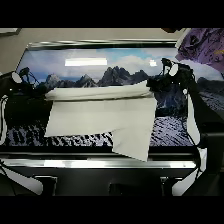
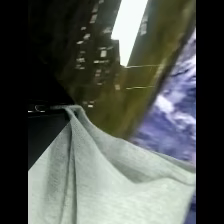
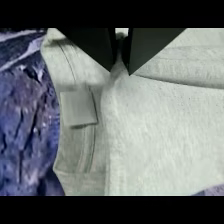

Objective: Fold the clothes and pants, and hang the long-sleeved shirts on hangers.

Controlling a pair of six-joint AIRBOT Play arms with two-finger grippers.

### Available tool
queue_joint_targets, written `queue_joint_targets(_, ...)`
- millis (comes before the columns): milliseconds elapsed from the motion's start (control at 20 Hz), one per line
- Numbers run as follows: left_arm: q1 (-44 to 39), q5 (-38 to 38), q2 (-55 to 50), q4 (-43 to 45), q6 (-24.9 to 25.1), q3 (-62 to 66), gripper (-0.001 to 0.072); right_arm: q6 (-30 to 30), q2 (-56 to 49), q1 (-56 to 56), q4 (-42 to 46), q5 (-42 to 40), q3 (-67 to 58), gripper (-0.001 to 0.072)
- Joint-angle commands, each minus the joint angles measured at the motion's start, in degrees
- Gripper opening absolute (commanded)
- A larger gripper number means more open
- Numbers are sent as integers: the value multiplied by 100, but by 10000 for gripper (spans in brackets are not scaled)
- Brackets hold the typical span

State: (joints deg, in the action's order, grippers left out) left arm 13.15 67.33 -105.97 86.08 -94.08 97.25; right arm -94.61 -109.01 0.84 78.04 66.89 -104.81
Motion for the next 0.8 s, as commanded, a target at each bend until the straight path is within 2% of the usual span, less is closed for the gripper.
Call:
queue_joint_targets(0, -15, 1054, -22, -17, -264, 4, 20, -76, -11, 7, 238, 643, 2, 42)
queue_joint_targets(200, -94, 1373, -35, -63, -258, -48, 22, -83, -17, 7, 238, 667, 2, 42)
queue_joint_targets(700, -302, 1528, -509, -409, -275, -48, 23, -122, -387, 9, 186, 1123, 2, 43)
queue_joint_targets(750, -299, 1541, -542, -411, -404, -48, 36, -122, -396, 9, 184, 1137, 2, 44)
